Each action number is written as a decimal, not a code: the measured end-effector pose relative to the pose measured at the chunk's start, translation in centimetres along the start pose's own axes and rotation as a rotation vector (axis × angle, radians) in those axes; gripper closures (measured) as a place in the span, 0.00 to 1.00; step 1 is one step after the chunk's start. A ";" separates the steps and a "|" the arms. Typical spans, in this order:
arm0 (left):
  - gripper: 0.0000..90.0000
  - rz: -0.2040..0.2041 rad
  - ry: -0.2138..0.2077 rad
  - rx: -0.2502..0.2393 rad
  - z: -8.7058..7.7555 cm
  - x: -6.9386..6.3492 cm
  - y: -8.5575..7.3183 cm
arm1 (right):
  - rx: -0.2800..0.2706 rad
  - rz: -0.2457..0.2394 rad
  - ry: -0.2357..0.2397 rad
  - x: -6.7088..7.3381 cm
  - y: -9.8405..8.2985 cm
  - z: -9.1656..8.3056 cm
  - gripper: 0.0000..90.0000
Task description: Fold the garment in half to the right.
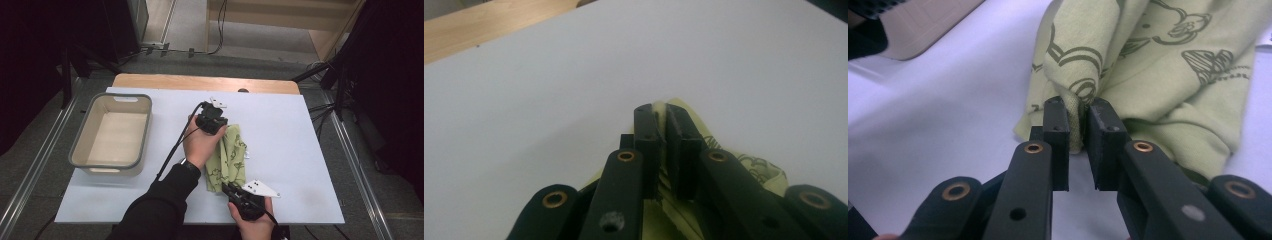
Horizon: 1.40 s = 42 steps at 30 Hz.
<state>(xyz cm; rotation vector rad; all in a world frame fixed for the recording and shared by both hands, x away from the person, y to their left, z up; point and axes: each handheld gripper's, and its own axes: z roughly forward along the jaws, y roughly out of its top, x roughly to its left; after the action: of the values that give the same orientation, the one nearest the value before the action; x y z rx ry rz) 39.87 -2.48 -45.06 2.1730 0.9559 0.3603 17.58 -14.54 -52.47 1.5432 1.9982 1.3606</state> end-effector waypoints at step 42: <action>0.54 -0.130 -0.113 0.046 -0.1 6.4 -3.1 | 0.068 0.008 -0.059 -4.1 1.8 -2.2 0.97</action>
<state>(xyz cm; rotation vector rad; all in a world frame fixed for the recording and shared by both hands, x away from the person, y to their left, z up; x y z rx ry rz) 42.58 3.67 -47.37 2.1351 1.0443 0.1524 18.80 -19.16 -51.17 1.6033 2.0242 1.2478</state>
